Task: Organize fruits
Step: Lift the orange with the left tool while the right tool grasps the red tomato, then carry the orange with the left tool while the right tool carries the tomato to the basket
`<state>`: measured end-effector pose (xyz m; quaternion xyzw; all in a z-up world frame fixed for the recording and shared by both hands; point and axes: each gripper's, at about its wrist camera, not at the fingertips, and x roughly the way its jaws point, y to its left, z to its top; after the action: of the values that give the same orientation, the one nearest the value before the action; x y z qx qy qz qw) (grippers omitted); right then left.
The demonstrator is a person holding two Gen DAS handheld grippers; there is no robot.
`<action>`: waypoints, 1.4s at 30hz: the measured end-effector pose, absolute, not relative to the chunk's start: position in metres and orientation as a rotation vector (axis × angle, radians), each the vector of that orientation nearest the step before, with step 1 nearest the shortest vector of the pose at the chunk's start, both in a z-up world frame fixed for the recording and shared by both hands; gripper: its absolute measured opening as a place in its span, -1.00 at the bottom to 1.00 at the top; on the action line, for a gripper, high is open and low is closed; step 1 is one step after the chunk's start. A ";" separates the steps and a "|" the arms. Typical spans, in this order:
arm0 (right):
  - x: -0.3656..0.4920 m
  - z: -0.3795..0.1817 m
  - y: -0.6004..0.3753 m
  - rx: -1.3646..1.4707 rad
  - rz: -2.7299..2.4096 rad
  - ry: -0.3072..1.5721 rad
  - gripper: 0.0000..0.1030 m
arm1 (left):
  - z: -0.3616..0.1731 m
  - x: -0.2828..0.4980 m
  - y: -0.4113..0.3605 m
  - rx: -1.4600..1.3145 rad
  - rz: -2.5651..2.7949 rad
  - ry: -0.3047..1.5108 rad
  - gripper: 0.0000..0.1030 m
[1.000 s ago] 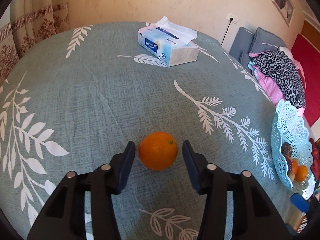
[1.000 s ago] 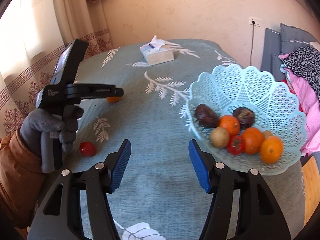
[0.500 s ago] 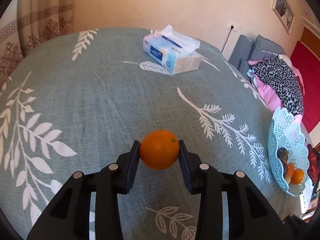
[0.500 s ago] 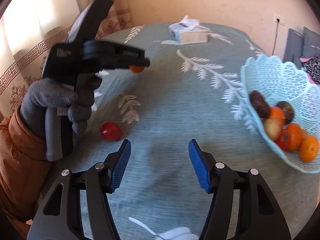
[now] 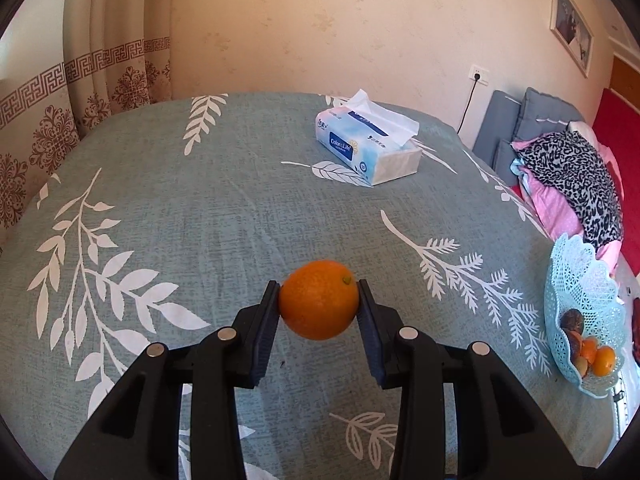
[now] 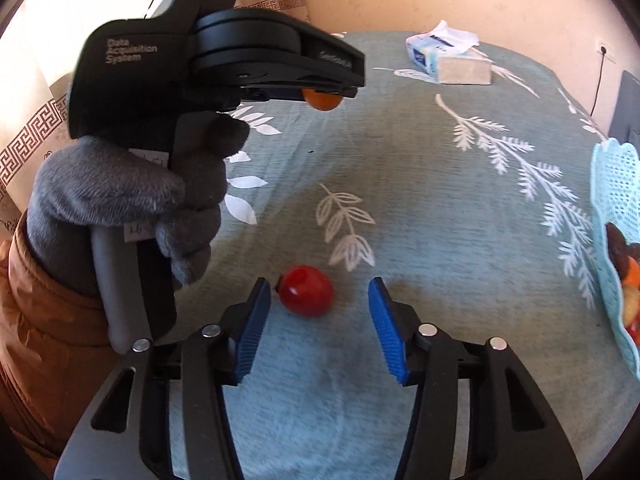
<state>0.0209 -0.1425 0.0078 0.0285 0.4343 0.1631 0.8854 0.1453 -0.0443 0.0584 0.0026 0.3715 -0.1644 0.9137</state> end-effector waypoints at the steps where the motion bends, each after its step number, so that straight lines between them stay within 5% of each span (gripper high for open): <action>1: 0.022 0.007 -0.141 0.061 0.342 0.906 -0.02 | 0.058 0.145 -0.044 0.004 -0.337 0.766 -0.26; 8: 0.027 0.001 -0.134 0.044 0.346 0.920 -0.38 | 0.055 0.145 -0.045 0.002 -0.335 0.771 -0.26; 42: -0.035 0.058 -0.305 0.231 -0.092 0.738 -0.39 | 0.050 0.126 -0.075 0.074 -0.375 0.755 -0.26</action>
<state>-0.0345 -0.3048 0.0577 0.1125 0.3599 -0.0448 0.9251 0.1258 -0.0746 0.0497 0.0359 0.3662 -0.1822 0.9118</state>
